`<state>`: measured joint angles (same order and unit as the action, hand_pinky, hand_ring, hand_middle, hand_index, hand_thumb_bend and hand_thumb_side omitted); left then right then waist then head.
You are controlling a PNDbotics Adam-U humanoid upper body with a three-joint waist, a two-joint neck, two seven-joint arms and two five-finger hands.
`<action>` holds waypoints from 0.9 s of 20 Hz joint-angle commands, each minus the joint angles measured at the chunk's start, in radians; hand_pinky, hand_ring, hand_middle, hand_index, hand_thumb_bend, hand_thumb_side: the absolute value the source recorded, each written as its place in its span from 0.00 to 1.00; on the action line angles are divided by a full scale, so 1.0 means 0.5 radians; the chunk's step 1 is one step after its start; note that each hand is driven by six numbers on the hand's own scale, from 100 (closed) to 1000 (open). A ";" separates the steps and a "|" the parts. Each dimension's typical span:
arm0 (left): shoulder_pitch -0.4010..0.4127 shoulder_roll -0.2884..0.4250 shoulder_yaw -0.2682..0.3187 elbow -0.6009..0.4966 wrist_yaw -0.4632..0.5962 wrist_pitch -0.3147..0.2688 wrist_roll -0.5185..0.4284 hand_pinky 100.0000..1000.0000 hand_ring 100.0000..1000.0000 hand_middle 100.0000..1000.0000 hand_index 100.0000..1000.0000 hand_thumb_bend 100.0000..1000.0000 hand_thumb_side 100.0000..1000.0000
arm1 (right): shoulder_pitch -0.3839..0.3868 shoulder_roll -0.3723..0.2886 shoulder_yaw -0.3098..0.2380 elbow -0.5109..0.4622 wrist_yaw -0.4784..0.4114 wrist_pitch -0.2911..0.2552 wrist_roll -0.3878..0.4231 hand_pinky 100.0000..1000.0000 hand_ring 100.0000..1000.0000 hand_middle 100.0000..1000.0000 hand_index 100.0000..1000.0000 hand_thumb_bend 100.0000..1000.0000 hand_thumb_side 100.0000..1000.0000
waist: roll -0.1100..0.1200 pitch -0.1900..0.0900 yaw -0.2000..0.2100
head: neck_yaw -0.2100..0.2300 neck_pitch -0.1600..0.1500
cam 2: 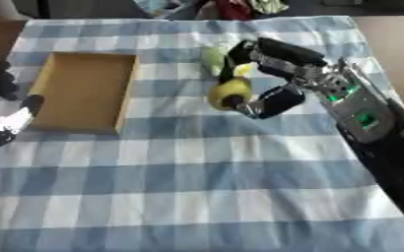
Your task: Pick up objects on the table and place them in the box.
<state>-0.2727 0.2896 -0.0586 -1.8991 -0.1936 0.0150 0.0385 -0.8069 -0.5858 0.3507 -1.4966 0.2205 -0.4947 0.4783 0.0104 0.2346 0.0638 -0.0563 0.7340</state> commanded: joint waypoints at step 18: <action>-0.155 -0.026 -0.090 -0.059 0.057 -0.019 -0.098 0.46 0.50 0.47 0.64 0.46 0.00 | -0.674 0.741 -0.130 0.970 0.571 -0.269 -0.035 0.71 0.58 0.47 0.63 0.00 0.00 | -0.015 -0.029 0.302 | -0.282 -0.048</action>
<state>-0.3345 0.2706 -0.1024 -1.9076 -0.1714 0.0070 -0.0053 -1.1139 -0.2315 0.3093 -1.0297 0.4786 -0.6205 0.4695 -0.0014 0.2363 0.2190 -0.1846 0.7228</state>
